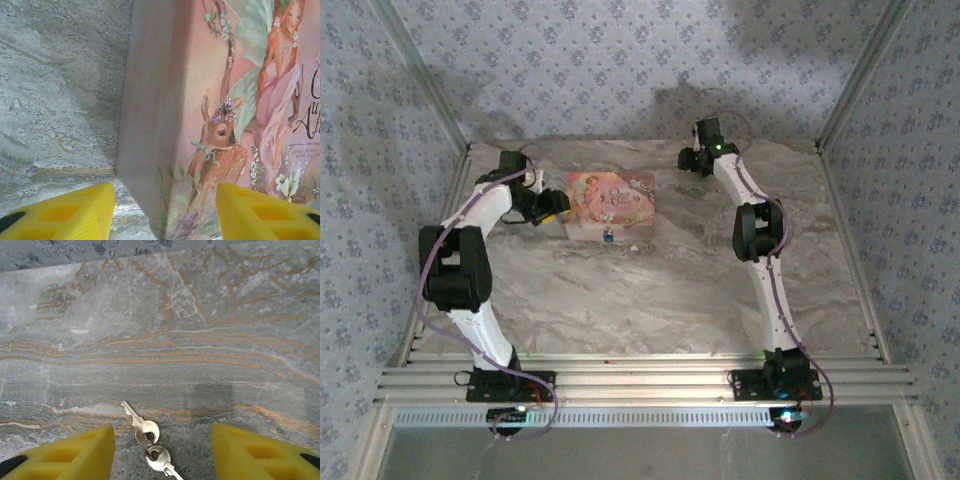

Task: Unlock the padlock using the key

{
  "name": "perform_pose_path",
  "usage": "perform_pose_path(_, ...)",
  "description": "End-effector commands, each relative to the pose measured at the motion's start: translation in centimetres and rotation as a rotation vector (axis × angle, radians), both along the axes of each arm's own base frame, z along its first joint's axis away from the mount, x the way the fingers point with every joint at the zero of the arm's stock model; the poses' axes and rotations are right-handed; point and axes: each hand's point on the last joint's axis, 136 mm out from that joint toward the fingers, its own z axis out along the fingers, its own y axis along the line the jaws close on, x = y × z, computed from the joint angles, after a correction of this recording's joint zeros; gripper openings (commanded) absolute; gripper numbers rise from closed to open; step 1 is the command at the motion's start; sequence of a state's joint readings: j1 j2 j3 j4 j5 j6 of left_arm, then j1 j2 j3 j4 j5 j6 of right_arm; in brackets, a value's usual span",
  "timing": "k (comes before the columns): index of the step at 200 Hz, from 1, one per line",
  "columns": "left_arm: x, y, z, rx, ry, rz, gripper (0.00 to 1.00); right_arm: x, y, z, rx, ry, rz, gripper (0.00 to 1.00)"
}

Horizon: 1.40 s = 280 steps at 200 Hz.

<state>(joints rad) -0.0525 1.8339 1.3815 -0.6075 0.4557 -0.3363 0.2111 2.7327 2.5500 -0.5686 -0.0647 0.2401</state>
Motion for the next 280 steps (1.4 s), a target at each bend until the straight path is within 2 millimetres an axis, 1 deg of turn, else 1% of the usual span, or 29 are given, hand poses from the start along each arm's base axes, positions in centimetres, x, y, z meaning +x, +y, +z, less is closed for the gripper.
perform_pose_path(1,-0.1,-0.1,1.3,-0.006,-0.023,-0.024,0.56,0.6,0.3,0.4,0.054,-0.014,0.003,0.52)
perform_pose_path(46,-0.6,0.1,1.2,-0.009,-0.019,-0.024,0.56,0.8,0.8,0.4,0.077,-0.012,0.029,0.53)
perform_pose_path(71,-0.9,0.3,1.5,-0.012,-0.019,-0.022,0.56,0.8,1.0,0.4,0.100,-0.008,0.041,0.53)
perform_pose_path(84,-1.2,0.4,1.6,-0.012,-0.018,-0.020,0.56,0.6,1.1,0.2,0.119,0.004,0.043,0.51)
perform_pose_path(112,-1.6,0.6,1.7,-0.016,-0.019,-0.016,0.56,0.4,1.1,-0.4,0.186,0.040,0.035,0.40)
perform_pose_path(127,-1.8,0.6,1.8,-0.021,-0.020,-0.019,0.56,0.3,0.9,-1.0,0.234,0.067,0.020,0.36)
perform_pose_path(151,-2.1,0.6,2.2,-0.022,-0.027,-0.022,0.56,0.1,0.6,-1.9,0.286,0.104,-0.007,0.35)
perform_pose_path(187,-2.5,1.0,2.4,-0.025,-0.036,-0.013,0.56,-0.1,1.0,-2.3,0.302,0.122,-0.018,0.35)
perform_pose_path(202,-2.8,1.0,2.4,-0.029,-0.037,-0.010,0.56,-0.5,1.5,-3.0,0.323,0.150,-0.030,0.33)
perform_pose_path(220,-3.0,0.9,2.7,-0.033,-0.042,-0.011,0.56,-1.1,1.7,-3.8,0.350,0.188,-0.055,0.27)
perform_pose_path(227,-3.1,0.9,2.8,-0.032,-0.044,-0.012,0.56,-1.1,1.6,-3.9,0.349,0.191,-0.065,0.25)
perform_pose_path(230,-3.1,0.9,2.8,-0.032,-0.045,-0.012,0.56,-1.5,1.5,-4.3,0.341,0.213,-0.074,0.24)
perform_pose_path(242,-3.2,1.0,3.1,-0.031,-0.049,-0.011,0.56,-1.7,1.4,-4.6,0.327,0.226,-0.085,0.21)
perform_pose_path(261,-3.6,1.2,3.5,-0.027,-0.058,-0.009,0.56,-2.0,1.5,-4.4,0.298,0.229,-0.091,0.17)
perform_pose_path(280,-4.0,1.5,3.7,-0.026,-0.061,0.001,0.56,-2.5,1.5,-4.4,0.241,0.234,-0.102,0.16)
